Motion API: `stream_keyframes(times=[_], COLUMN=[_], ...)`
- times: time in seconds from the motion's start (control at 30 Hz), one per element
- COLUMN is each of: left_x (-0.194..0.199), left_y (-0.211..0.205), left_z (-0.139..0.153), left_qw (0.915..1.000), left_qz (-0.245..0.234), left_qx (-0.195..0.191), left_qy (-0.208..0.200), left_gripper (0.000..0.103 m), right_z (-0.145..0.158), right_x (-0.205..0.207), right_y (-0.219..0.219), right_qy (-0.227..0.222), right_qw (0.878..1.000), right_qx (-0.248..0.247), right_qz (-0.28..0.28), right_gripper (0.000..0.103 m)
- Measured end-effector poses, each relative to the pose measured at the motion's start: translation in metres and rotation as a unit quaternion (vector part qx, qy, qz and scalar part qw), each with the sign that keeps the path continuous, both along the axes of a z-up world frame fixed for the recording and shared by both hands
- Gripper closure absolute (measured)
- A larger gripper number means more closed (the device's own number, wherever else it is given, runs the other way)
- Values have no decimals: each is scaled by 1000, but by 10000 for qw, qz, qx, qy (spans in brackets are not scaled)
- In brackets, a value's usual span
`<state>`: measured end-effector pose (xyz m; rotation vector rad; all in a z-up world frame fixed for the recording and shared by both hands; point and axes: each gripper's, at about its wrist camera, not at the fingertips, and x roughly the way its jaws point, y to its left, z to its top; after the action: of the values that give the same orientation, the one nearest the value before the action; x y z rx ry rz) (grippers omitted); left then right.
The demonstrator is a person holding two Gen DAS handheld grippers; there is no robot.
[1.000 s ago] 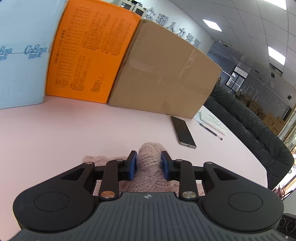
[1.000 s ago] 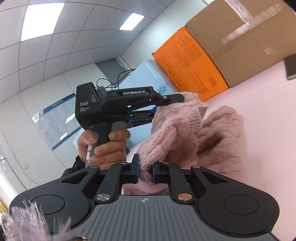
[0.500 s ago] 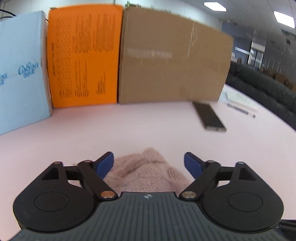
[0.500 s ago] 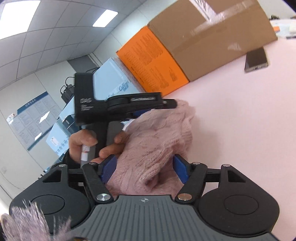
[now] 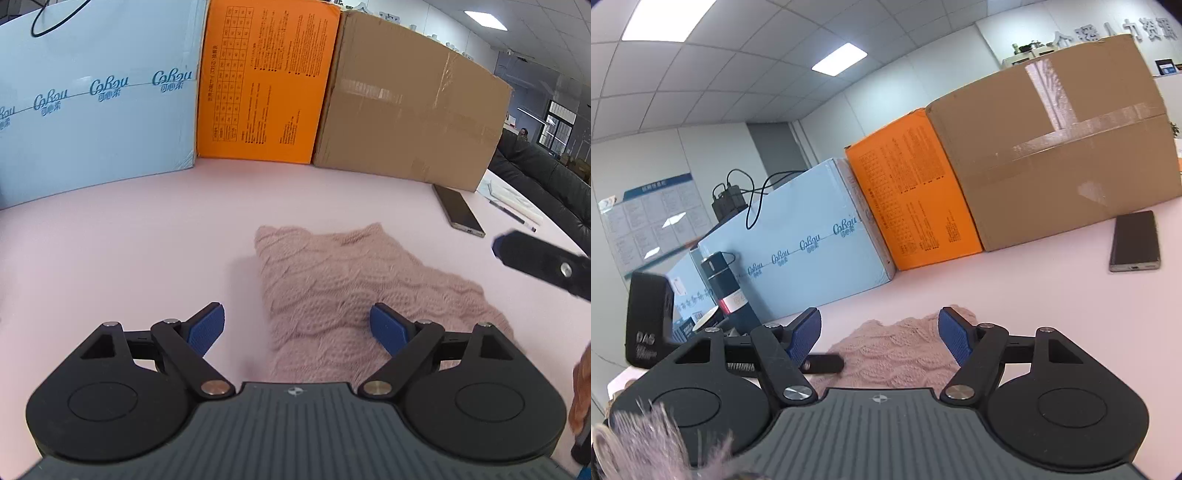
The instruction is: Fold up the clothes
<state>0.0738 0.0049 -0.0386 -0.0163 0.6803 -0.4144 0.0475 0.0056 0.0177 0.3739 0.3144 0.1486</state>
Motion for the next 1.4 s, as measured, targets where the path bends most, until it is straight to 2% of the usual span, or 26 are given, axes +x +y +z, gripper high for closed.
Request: stream_keyframes(times=[0.1, 0.2, 0.3, 0.33, 0.37, 0.47, 0.53, 0.6, 0.67, 0.77, 0.83, 1.0, 1.23, 1.4], left_x=[-15, -26, -32, -31, -29, -22, -20, -17, -12, -7, -8, -22, -38, -40], left_y=[2, -8, -10, -9, -7, 8, 20, 30, 40, 49, 49, 50, 50, 49], left_z=[-10, -24, -31, -31, -31, -31, -30, -30, -31, -33, -34, -35, -34, -34], left_qw=[9989, 9947, 9917, 9923, 9930, 9973, 9990, 9989, 9974, 9950, 9948, 9944, 9934, 9948], left_qz=[149, 116, 134, 138, 144, 183, 277, 450, 677, 845, 872, 990, 1110, 890], left_qx=[379, 926, 1099, 1060, 1010, 606, 259, -32, -259, -483, -476, -308, -292, -491], left_qy=[-223, -435, -656, -631, -600, -367, -253, -142, -3, 204, 230, 185, 60, 107], left_gripper=[18, 17, 16, 15, 13, 11, 10, 6, 5, 5, 4, 1, 0, 0], right_z=[-1, -19, -46, -56, -62, -65, -66, -67, -71, -75, -73, -67, -69, -70], right_x=[35, 67, 91, 95, 98, 99, 95, 90, 84, 76, 76, 75, 76, 76], right_y=[15, 25, 28, 24, 17, -5, -15, -30, -52, -82, -86, -81, -76, -76], right_qy=[264, 754, 1320, 1442, 1535, 1537, 1423, 1252, 1050, 778, 826, 1059, 1109, 1116], right_qw=[9968, 9866, 9736, 9721, 9742, 9825, 9864, 9894, 9880, 9750, 9717, 9727, 9743, 9748], right_qx=[-716, -1410, -1820, -1799, -1597, -886, -539, 26, 835, 1904, 1962, 1585, 1454, 1429], right_qz=[242, 311, 394, 427, 444, 557, 626, 741, 769, 837, 1027, 1326, 1313, 1302], right_gripper=[29, 29, 28, 22, 15, 12, 10, 5, 1, 1, 0, 0, 0, 0])
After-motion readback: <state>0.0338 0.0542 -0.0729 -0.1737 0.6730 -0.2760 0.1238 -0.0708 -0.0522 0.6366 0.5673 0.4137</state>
